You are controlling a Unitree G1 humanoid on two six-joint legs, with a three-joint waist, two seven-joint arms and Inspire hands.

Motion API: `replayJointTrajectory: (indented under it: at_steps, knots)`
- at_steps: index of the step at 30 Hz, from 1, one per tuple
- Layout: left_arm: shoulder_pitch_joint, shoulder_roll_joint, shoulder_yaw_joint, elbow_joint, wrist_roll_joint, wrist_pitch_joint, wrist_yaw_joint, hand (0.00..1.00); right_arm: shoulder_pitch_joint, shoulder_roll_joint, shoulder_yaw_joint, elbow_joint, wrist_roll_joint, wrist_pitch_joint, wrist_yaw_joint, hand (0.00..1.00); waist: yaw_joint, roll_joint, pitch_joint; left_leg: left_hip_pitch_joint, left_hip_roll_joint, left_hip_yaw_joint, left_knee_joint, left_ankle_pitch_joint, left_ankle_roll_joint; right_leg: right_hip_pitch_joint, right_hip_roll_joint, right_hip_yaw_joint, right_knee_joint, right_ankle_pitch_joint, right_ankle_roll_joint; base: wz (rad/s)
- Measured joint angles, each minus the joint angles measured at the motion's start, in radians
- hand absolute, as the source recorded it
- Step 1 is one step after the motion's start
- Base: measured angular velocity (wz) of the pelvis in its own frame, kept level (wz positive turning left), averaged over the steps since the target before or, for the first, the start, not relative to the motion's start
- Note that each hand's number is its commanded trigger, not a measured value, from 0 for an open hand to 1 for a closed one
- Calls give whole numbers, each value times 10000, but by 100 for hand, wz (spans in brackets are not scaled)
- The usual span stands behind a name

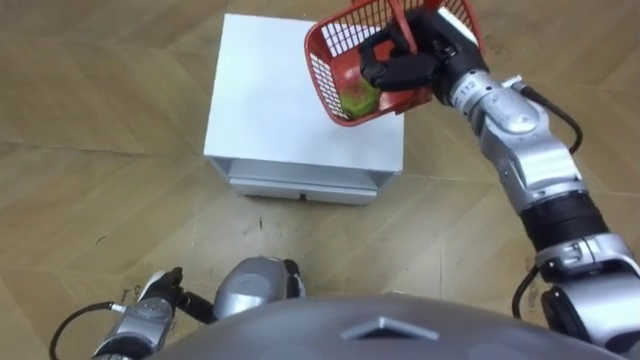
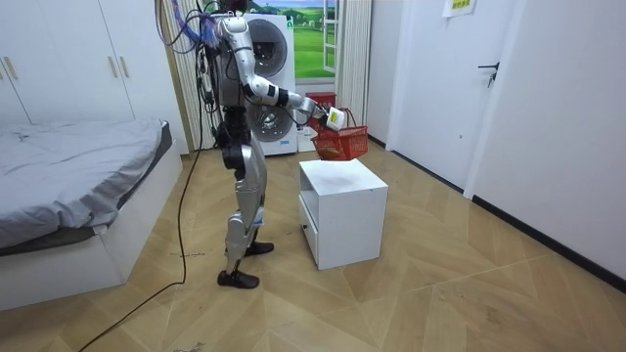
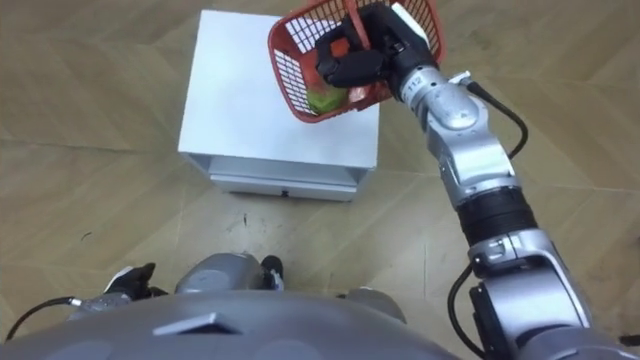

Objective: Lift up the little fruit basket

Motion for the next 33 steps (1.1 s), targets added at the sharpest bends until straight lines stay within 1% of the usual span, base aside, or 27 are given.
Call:
replayJointTrajectory:
  at_steps: [1, 3, 6, 9, 13, 16, 17, 19, 20, 23, 25, 27, 31, 33]
  knots:
    - [7, 2, 0, 65, 0, 6, 1, 0, -2, 8, 24, 79, 33, 0, 1, 100, 1, 0, 0, -29, -14, -60, 0, 7, -9, -3, 0, -25, -7, 0, 0, 23]
    - [198, -2, 0, 98, 20, 20, -2, 0, -2, 12, 88, 343, 170, 2, 18, 100, 44, -23, -6, -114, -54, -204, -29, 38, -25, 0, -2, -273, -104, 0, 0, 20]
    - [405, 3, 9, 94, 37, 99, -7, 0, -3, -24, 258, 396, 149, 2, 74, 100, 88, -30, -4, -258, -91, -352, -16, 45, -35, -46, 3, -424, -152, -2, 3, 15]
    - [417, 5, 17, 76, 56, 128, -6, 0, -35, -20, 317, 720, 106, 2, 235, 100, 215, -44, -4, -281, -115, -470, -27, 46, -36, -28, 3, -542, -152, -2, 2, 15]
    - [380, 6, 1, 85, 79, 121, 20, 0, -225, 6, 327, 1324, -234, -3, 196, 100, 238, -47, -3, -318, -172, -679, -10, 49, -35, 8, -2, -639, -152, -1, 3, 16]
    - [377, 3, -185, 76, 84, 197, 95, 0, -283, 11, 328, 1871, -237, 1, -1, 100, 236, -43, 2, -375, -213, -778, 0, 52, -32, -6, -16, -695, -162, -2, 3, 10]
    - [378, 1, -254, 75, 107, 220, 111, 0, -331, 21, 326, 2130, -234, 3, -56, 59, 243, -32, 11, -400, -225, -791, 7, 55, -26, -16, -22, -692, -175, -2, 3, 4]
    - [382, 1, -342, 84, 128, 279, 134, 0, -450, 60, 326, 2529, -233, 47, -132, 0, 254, 9, 38, -405, -244, -790, 4, 58, -20, -19, -54, -692, -184, -2, 3, 0]
    - [381, 0, -400, 83, 128, 306, 190, 0, -563, 73, 326, 2767, -233, 58, -153, 0, 253, 43, 62, -422, -258, -788, 0, 63, -12, -30, -98, -689, -211, -2, 4, 0]
    - [383, 4, -457, 79, 132, 323, 214, 0, -790, 73, 324, 3083, -206, 61, -226, 0, 256, 113, 107, -536, -288, -774, 1, 74, 8, -86, -92, -686, -326, -4, 10, -1]
    - [383, 3, -461, 71, 159, 326, 208, 0, -905, 74, 324, 3084, -165, 60, -336, 0, 256, 145, 119, -630, -282, -767, 10, 77, 11, -180, -86, -703, -324, -4, 12, 0]
    - [387, 2, -485, 68, 180, 341, 192, 0, -951, 67, 322, 3083, -149, 58, -445, 0, 260, 189, 110, -671, -283, -772, 15, 77, 11, -206, -80, -806, -322, -2, 14, 3]
    - [387, 3, -488, 46, 188, 341, 109, 0, -950, 75, 324, 3077, -146, 57, -453, 0, 263, 249, 88, -759, -288, -774, 25, 77, 12, -283, -90, -813, -312, -2, 16, 1]
    - [388, 3, -615, 49, 189, 341, -4, 0, -945, 83, 332, 3104, -143, 47, -457, 0, 260, 268, 83, -765, -294, -775, 10, 78, 13, -300, -99, -835, -299, -4, 19, 0]
